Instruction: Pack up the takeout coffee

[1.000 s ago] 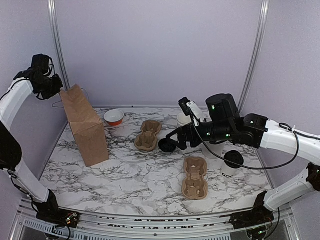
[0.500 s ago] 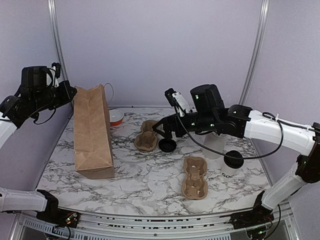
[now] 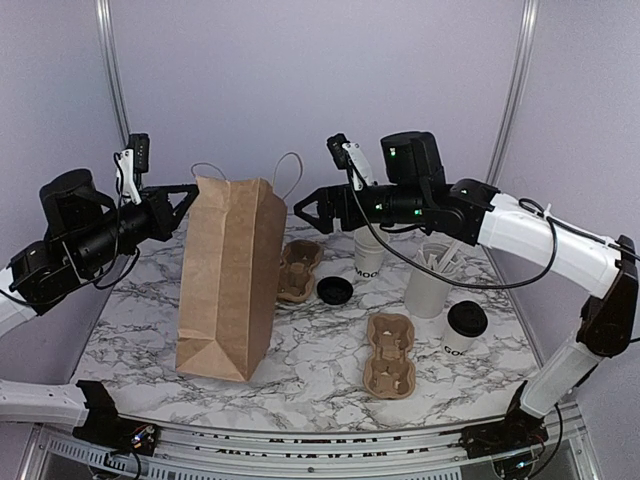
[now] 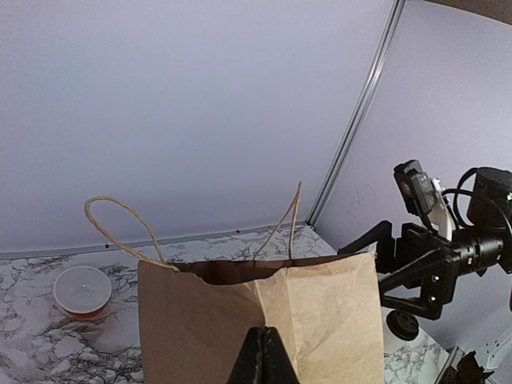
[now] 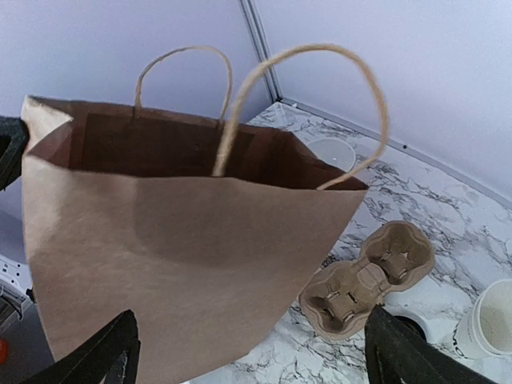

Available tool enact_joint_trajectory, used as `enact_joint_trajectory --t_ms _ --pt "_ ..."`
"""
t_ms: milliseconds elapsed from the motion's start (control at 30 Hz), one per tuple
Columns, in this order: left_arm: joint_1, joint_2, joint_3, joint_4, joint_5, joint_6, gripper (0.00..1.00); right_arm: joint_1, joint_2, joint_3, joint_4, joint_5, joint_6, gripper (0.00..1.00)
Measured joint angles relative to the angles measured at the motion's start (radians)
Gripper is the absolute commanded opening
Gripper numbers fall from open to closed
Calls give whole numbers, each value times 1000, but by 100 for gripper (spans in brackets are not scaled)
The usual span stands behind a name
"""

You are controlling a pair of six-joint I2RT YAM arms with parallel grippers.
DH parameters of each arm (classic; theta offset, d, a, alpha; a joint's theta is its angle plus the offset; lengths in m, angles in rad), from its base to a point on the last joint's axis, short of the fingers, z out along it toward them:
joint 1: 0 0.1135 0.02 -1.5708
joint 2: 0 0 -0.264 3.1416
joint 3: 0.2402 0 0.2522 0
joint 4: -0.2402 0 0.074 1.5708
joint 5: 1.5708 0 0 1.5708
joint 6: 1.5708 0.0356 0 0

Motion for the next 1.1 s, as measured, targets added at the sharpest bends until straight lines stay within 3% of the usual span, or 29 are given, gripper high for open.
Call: enact_joint_trajectory --t_ms 433,500,733,867,1100 --pt "-147 -189 -198 65 30 -9 1 -66 2 0 5 -113 64 95" --pt "-163 -224 -218 49 45 -24 16 -66 5 1 5 -128 70 95" --pt "-177 -317 -249 -55 79 -93 49 -66 11 0 4 -147 72 94" --pt "-177 -370 -250 -119 74 -119 63 -63 11 -10 1 -151 74 94" --pt "-177 -409 -229 -238 20 -146 76 -28 12 -14 -26 -146 68 94"
